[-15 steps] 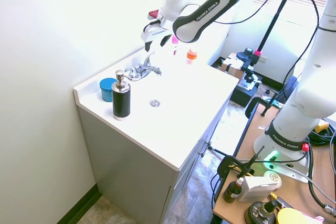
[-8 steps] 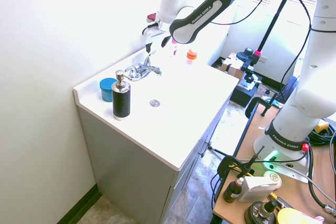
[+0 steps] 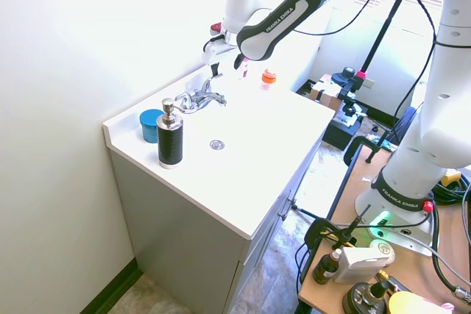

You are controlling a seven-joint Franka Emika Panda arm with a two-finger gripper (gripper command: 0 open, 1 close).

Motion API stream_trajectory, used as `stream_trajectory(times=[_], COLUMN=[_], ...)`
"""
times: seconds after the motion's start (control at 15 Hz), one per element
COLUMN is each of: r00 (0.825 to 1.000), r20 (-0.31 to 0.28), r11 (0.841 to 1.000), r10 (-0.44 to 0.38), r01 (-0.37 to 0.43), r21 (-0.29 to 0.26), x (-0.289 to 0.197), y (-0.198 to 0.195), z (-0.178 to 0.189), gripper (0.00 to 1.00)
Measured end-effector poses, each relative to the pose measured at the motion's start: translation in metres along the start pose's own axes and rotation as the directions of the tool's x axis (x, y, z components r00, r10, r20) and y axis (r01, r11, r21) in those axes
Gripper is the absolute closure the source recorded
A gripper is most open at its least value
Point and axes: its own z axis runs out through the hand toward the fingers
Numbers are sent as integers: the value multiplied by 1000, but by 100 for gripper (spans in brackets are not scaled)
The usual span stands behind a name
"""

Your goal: Turn on the cold water

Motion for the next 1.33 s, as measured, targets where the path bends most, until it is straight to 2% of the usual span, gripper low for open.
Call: stream_trajectory(times=[0.4,0.8,1.07,1.33], r00=[997,990,981,962], r20=[76,140,187,254], r11=[997,996,997,993], r10=[-20,-31,-48,-97], r01=[25,42,60,109], r21=[-68,-80,-56,-33], x=[-9,-27,-44,-80], y=[17,18,39,74], z=[-13,-29,-73,-117], gripper=[0,0,0,0])
